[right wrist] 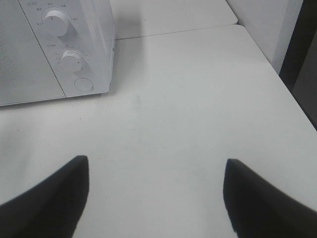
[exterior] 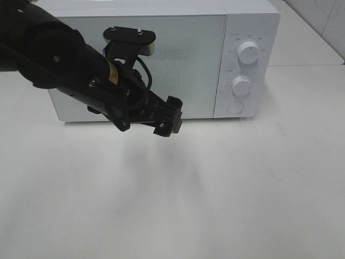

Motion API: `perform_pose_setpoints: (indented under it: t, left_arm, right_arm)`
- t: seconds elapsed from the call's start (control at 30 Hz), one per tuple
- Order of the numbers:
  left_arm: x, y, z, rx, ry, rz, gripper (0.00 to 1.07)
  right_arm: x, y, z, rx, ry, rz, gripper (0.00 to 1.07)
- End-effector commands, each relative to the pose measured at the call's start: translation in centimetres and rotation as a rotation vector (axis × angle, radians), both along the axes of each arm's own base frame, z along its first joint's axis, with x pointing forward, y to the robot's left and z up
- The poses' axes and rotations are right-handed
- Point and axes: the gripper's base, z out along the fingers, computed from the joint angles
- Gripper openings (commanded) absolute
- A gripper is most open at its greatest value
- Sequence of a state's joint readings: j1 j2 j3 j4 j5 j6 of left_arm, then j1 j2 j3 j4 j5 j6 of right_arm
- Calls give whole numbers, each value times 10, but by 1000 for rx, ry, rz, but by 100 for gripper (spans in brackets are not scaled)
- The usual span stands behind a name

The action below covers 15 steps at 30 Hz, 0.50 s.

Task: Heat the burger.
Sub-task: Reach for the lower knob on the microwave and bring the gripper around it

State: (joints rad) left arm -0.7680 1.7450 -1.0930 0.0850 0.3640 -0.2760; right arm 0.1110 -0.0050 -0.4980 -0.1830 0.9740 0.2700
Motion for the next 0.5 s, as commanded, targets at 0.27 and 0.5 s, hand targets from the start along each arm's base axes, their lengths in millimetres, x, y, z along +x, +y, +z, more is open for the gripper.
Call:
perform_pose_setpoints:
  t: [0.27,0.5]
  left_arm:
    - [-29,25,34,134,112,-17,99]
    - [-22,76,49,183,264,130,99]
  right_arm:
    - [-4,0,-1,12,-25,-7,73]
    - [-4,0,-1,12,-25,-7,73]
